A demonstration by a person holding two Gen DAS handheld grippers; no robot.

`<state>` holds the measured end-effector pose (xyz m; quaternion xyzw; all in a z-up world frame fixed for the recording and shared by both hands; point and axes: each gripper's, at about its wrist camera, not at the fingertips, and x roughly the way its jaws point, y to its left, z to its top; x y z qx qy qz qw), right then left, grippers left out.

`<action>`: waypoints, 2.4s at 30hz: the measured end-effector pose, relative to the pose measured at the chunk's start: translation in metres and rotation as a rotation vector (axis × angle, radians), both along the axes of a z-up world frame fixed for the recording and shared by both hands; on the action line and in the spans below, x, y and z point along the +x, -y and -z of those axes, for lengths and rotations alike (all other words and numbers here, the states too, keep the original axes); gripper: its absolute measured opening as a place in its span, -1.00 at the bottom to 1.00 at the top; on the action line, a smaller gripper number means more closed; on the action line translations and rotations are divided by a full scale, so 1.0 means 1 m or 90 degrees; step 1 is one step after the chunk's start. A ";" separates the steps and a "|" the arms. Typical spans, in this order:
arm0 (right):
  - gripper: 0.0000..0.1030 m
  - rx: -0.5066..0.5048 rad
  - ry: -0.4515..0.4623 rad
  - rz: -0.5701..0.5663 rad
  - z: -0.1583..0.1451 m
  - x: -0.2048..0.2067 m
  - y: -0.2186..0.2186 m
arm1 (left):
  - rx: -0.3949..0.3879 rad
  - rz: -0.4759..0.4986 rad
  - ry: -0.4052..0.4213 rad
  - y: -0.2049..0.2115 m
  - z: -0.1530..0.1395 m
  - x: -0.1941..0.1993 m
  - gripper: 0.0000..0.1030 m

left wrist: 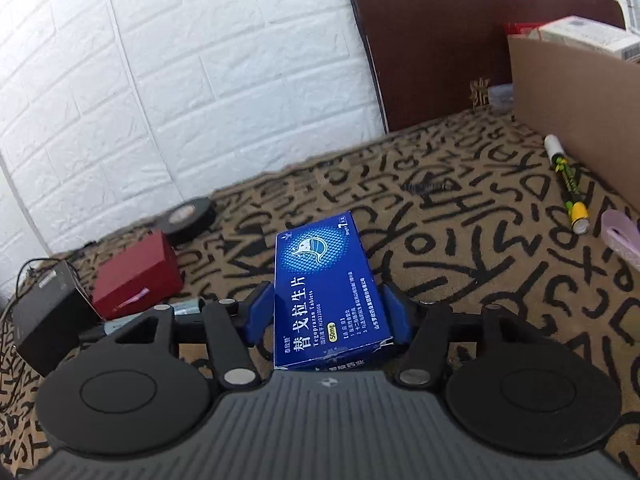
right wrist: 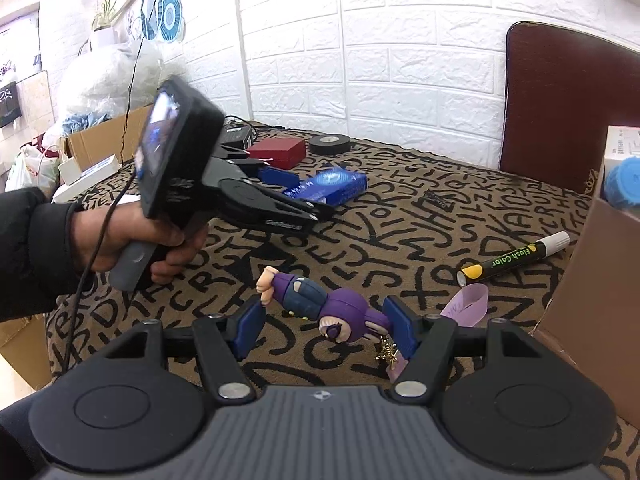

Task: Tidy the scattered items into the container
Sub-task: 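Carry the medicine box and figure keychain into the cardboard box and open both grippers, then bring both grippers back over the table items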

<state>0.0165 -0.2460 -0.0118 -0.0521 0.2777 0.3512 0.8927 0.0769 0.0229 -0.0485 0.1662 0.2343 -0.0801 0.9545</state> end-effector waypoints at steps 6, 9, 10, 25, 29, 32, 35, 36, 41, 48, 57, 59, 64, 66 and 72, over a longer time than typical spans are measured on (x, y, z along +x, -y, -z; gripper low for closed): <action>0.26 0.006 0.038 0.016 -0.018 -0.005 0.007 | -0.031 0.059 0.069 0.013 -0.048 -0.024 0.14; 0.26 0.005 0.078 0.027 -0.042 -0.008 0.015 | -0.040 0.095 0.102 0.031 -0.077 -0.028 0.14; 0.26 0.005 0.093 0.034 -0.051 -0.009 0.020 | -0.046 0.109 0.111 0.039 -0.087 -0.028 0.14; 0.27 -0.010 0.184 0.308 -0.131 0.044 0.189 | -0.026 0.314 0.123 0.226 -0.118 0.011 0.14; 0.27 -0.010 0.150 0.356 -0.113 0.067 0.215 | 0.001 0.333 0.090 0.250 -0.102 0.020 0.14; 0.27 -0.008 0.132 0.386 -0.100 0.075 0.221 | 0.026 0.337 0.070 0.257 -0.094 0.020 0.15; 0.33 -0.002 0.126 0.398 -0.090 0.074 0.225 | 0.037 0.337 0.074 0.256 -0.093 0.019 0.18; 0.33 0.002 0.130 0.397 -0.089 0.073 0.225 | 0.035 0.339 0.070 0.253 -0.094 0.019 0.34; 0.46 0.006 0.124 0.390 -0.091 0.070 0.223 | 0.035 0.338 0.096 0.241 -0.095 0.009 0.95; 0.59 -0.026 0.140 0.392 -0.093 0.061 0.216 | -0.009 0.326 0.118 0.211 -0.101 -0.010 0.98; 0.69 0.007 0.169 0.379 -0.100 0.028 0.208 | -0.066 0.293 0.128 0.173 -0.105 -0.029 0.98; 0.77 0.027 0.180 0.364 -0.105 0.017 0.198 | -0.079 0.281 0.127 0.164 -0.104 -0.033 0.98; 0.84 0.057 0.198 0.273 -0.108 -0.001 0.142 | -0.108 0.228 0.106 0.129 -0.093 -0.048 0.98; 0.86 0.061 0.204 0.234 -0.107 -0.006 0.114 | -0.113 0.204 0.095 0.111 -0.087 -0.053 0.98; 0.91 0.068 0.182 0.113 -0.098 -0.003 0.029 | -0.117 0.117 0.073 0.052 -0.079 -0.061 0.98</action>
